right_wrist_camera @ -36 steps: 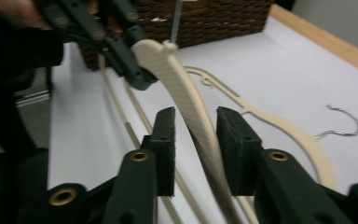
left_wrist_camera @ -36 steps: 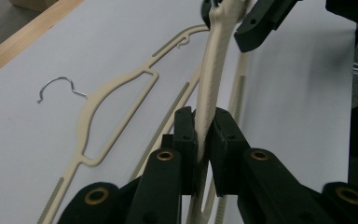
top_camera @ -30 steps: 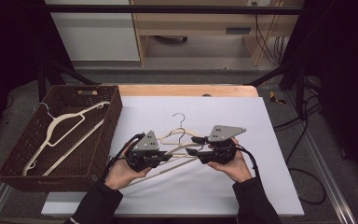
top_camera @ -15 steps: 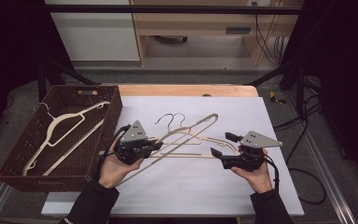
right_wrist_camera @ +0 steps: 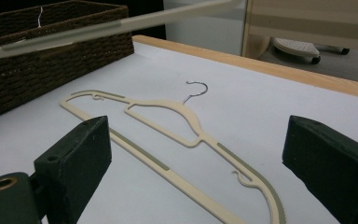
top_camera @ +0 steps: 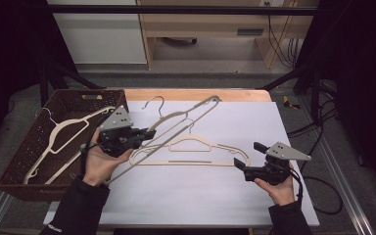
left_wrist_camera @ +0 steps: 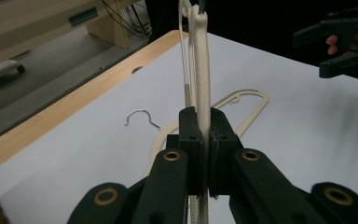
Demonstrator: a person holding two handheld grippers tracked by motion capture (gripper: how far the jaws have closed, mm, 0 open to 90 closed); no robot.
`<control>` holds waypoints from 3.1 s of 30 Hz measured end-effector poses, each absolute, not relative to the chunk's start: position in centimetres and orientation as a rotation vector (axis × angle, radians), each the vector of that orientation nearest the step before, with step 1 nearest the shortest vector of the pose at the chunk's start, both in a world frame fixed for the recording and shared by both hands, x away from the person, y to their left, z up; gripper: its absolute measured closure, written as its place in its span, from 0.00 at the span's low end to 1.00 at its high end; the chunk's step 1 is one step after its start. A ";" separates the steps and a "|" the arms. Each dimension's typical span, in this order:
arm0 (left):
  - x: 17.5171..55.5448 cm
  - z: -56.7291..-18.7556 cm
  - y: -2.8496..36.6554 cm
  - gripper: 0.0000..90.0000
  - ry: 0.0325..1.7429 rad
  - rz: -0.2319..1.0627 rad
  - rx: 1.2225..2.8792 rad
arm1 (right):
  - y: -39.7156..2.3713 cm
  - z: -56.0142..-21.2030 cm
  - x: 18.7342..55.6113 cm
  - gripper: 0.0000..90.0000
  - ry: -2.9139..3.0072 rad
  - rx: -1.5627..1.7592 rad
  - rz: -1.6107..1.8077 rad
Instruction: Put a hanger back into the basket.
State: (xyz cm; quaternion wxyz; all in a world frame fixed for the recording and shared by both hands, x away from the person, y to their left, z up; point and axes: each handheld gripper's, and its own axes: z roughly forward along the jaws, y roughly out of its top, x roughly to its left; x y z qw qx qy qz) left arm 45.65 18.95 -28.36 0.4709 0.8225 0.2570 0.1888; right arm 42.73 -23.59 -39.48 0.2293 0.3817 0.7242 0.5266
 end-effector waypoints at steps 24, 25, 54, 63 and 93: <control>48.8 -25.8 31.0 0.96 0.754 0.557 1.961 | -24.2 -39.5 42.6 0.07 1.966 1.096 1.438; 48.8 -25.9 31.4 0.96 0.761 0.557 1.955 | -24.2 -39.5 42.6 0.07 1.964 1.095 1.437; 50.3 -30.5 42.4 0.96 1.001 0.550 1.919 | -24.1 -39.5 42.7 0.06 1.971 1.097 1.423; 49.9 -32.4 44.3 0.96 1.064 0.525 1.934 | -24.0 -39.7 42.8 0.06 1.989 1.093 1.407; 51.3 -38.3 44.6 0.88 1.492 0.543 1.997 | -23.8 -39.6 42.8 0.06 1.993 1.090 1.414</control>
